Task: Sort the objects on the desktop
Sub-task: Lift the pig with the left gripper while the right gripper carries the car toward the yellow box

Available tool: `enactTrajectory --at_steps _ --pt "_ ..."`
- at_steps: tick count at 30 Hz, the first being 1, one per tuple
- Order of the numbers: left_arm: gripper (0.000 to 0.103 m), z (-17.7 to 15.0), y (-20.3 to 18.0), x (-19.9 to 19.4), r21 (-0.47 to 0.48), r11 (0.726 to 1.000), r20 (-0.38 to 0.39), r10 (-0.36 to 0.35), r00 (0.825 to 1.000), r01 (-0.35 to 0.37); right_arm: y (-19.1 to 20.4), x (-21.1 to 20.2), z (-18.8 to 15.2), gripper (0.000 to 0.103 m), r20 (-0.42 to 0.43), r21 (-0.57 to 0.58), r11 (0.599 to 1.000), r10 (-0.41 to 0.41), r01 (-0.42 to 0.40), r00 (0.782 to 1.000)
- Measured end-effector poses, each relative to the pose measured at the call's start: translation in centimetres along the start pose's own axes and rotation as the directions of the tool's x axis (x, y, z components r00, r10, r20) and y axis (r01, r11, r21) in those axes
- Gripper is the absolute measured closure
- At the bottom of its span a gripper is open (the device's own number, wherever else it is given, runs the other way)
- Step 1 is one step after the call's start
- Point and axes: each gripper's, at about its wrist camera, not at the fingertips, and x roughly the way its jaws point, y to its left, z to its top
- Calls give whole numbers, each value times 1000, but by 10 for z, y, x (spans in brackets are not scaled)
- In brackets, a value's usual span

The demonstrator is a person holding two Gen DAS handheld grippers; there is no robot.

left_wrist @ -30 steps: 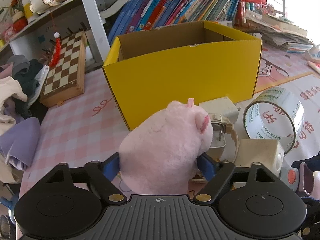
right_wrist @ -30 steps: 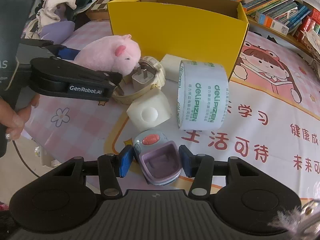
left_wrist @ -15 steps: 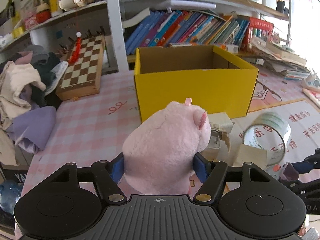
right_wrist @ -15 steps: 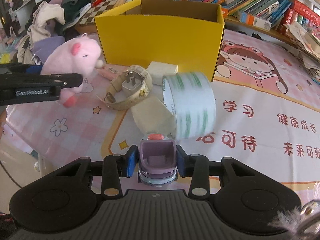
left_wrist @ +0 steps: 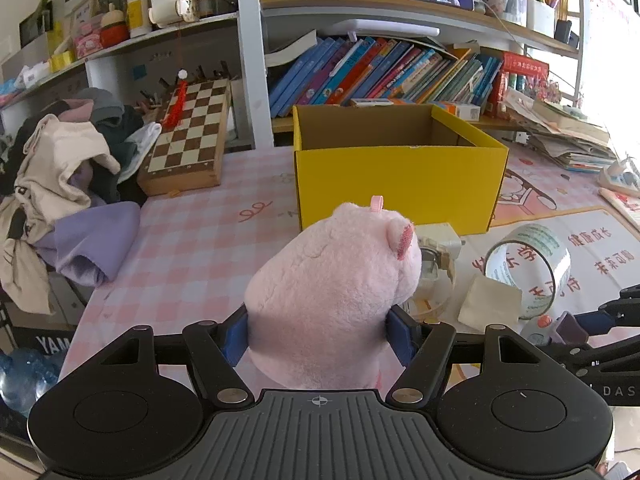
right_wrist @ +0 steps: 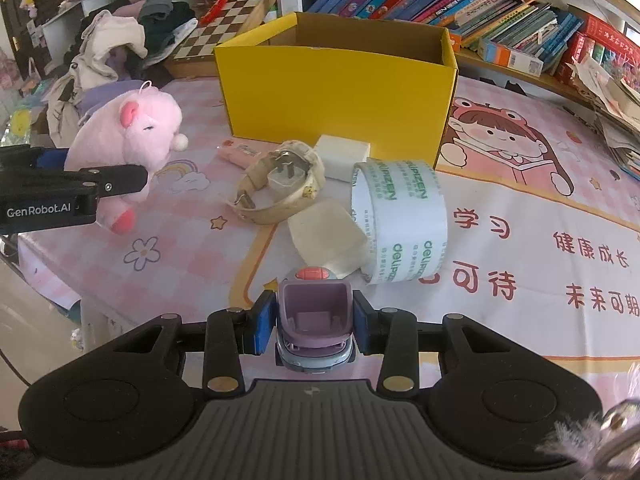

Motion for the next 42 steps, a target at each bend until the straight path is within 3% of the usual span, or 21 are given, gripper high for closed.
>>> enactTrajectory --at_steps 25,42 --pt "34 2 -10 -40 99 995 127 4 992 -16 11 -36 11 66 157 -36 999 -25 31 987" --pt "34 35 -15 -32 151 987 202 29 979 -60 -5 -31 64 66 233 -63 998 19 -5 972"
